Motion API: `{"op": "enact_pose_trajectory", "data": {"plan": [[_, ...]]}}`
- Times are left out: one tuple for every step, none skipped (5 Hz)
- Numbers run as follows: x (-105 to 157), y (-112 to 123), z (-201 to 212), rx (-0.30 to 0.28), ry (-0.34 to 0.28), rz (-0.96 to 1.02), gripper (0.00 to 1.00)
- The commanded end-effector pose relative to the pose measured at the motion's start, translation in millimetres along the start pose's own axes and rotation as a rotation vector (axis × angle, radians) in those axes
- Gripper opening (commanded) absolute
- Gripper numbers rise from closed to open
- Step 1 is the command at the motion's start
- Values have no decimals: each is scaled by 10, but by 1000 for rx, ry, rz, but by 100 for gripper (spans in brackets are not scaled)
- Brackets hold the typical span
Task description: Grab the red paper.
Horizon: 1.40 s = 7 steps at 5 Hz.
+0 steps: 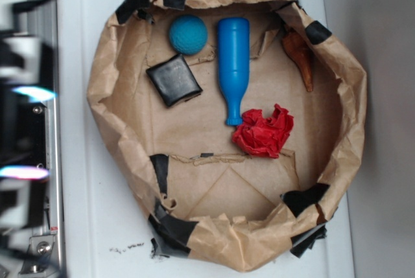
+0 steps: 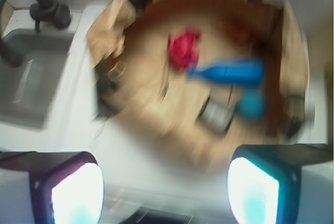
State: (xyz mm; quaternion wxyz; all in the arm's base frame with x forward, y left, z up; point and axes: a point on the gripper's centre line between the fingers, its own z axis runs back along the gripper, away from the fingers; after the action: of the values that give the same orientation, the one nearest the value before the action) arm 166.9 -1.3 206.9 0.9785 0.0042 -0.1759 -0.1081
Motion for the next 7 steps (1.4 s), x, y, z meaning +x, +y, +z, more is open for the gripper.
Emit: {"op": "enact_pose_trajectory", "data": {"plan": [[614, 326, -1033, -204, -64, -101, 100], [593, 334, -1499, -261, 13, -113, 100], [585, 102, -1819, -284, 62, -174, 100], [533, -113, -1994, -257, 96, -212, 100], [508, -158, -2105, -165, 82, -202, 0], [519, -86, -2063, -81, 105, -173, 0], [615, 31, -1693, 27, 185, -57, 0]]}}
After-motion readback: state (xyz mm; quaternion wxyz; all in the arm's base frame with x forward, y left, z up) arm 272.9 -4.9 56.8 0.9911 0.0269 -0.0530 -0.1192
